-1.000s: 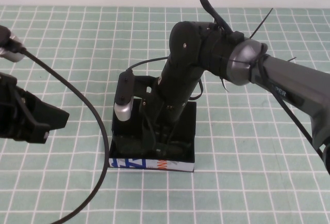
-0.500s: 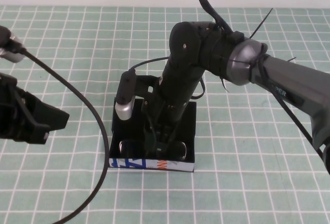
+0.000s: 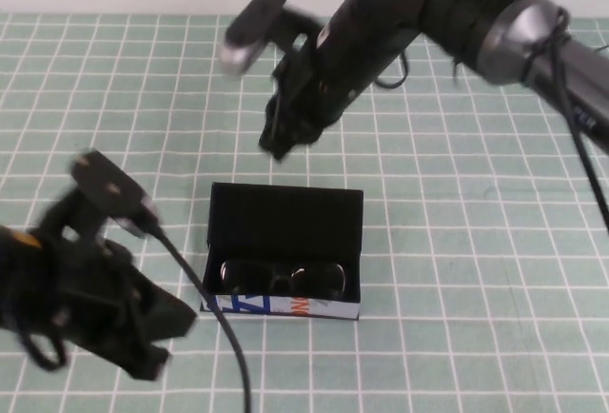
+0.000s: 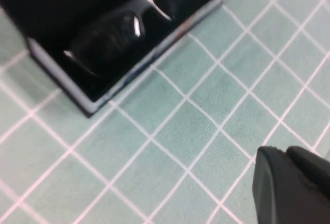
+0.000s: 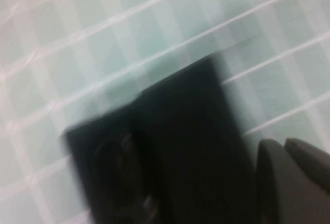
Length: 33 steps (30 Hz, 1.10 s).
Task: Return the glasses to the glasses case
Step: Place the glasses in the glasses case, then close the glasses case
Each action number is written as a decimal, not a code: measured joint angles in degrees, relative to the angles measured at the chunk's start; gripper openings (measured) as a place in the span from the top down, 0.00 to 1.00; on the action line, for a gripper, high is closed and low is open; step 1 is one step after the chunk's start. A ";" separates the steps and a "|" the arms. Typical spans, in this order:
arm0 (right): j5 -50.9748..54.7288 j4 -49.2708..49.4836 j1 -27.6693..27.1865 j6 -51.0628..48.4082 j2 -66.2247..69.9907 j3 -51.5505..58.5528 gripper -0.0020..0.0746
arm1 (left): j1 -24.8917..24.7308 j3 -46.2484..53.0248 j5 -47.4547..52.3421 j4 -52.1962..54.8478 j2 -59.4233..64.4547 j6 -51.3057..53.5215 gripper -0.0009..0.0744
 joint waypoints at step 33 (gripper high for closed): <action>-7.32 7.36 -8.75 12.11 13.35 -0.57 0.99 | -9.94 2.76 -27.73 -25.44 24.93 15.79 0.99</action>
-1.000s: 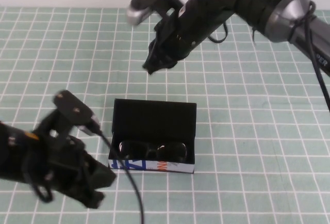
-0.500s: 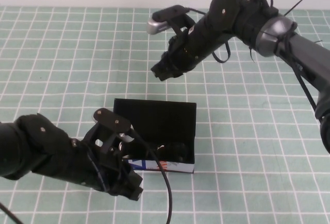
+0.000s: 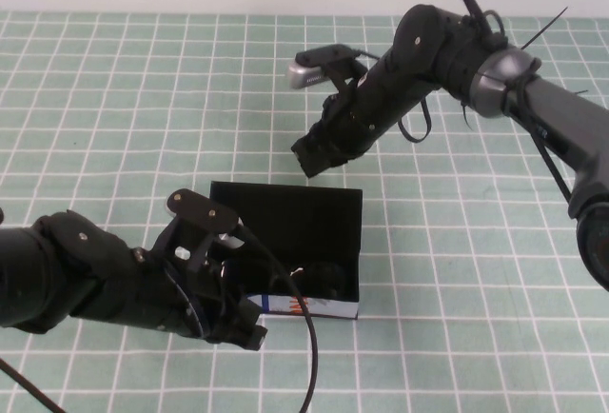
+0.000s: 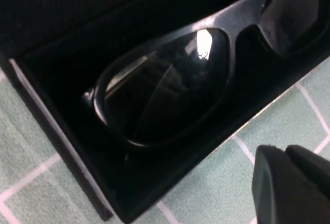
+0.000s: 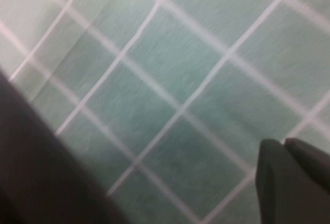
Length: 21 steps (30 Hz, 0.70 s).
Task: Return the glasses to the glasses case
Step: Close the glasses case
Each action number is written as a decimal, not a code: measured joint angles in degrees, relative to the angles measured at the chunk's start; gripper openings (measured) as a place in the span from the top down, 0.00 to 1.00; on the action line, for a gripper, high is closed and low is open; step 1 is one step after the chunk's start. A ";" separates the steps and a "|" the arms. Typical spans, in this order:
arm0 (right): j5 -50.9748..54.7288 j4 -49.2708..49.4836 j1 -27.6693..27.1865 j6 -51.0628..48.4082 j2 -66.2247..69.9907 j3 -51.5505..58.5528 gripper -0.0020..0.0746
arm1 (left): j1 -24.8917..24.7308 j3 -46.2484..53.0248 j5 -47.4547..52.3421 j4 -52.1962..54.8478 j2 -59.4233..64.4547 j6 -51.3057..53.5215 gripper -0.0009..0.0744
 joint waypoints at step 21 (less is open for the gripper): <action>10.10 11.98 0.00 -14.20 0.38 0.00 0.99 | 0.00 0.00 -1.28 -0.36 0.14 0.22 0.99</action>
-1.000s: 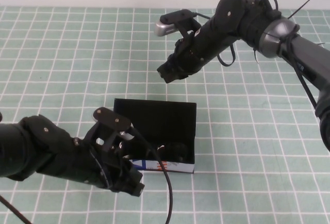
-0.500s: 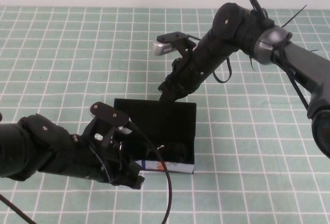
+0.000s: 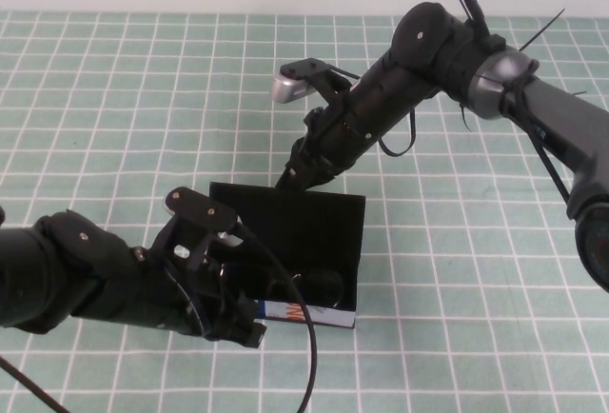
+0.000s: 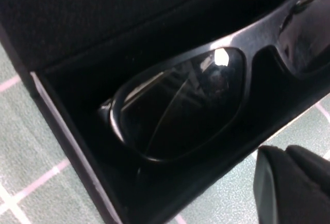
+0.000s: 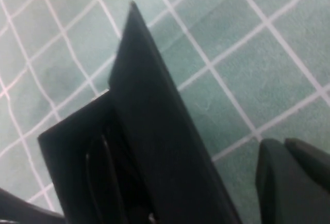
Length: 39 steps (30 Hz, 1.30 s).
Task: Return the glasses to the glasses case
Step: Close the glasses case
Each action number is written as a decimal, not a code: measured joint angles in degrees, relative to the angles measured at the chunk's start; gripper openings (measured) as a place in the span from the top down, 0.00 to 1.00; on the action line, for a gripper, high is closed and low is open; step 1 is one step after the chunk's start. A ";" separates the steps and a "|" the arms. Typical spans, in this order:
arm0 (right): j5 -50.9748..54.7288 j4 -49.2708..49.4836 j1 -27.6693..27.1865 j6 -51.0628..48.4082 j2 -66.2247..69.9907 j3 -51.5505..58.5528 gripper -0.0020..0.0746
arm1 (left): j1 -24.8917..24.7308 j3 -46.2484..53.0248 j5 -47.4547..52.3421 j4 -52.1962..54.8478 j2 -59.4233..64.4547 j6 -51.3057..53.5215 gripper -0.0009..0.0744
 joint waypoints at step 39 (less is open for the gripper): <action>-4.68 -3.34 -0.63 2.02 -2.21 2.78 0.99 | 0.00 0.00 0.33 -0.25 3.25 0.00 0.99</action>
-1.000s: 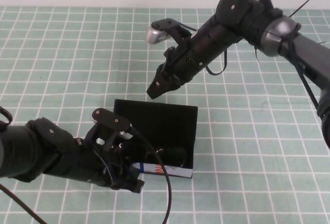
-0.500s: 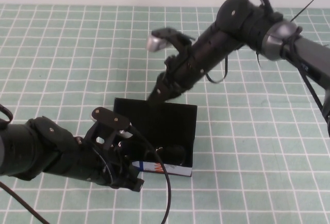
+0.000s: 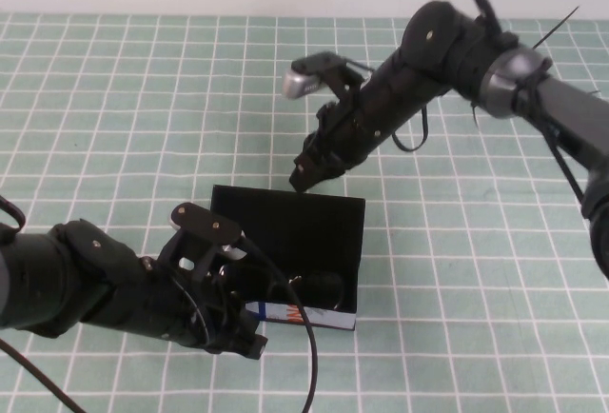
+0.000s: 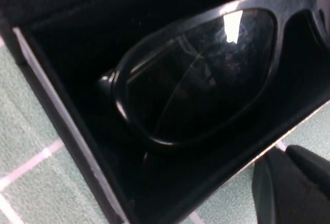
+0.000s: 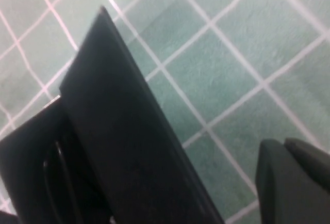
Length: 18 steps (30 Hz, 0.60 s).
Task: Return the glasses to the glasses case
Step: Close the glasses case
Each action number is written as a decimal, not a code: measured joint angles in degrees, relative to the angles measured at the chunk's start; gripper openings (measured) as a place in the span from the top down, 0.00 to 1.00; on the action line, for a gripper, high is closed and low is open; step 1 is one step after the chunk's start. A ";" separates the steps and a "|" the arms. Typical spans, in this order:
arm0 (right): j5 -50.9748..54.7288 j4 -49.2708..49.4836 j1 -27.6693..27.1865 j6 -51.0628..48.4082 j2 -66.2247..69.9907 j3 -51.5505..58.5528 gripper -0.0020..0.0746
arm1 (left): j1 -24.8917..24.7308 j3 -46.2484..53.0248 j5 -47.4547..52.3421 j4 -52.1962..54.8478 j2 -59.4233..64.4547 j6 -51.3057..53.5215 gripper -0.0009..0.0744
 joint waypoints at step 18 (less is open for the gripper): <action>4.39 9.69 0.00 -2.29 -0.64 2.93 0.99 | 0.00 0.00 0.00 0.00 0.00 0.10 0.99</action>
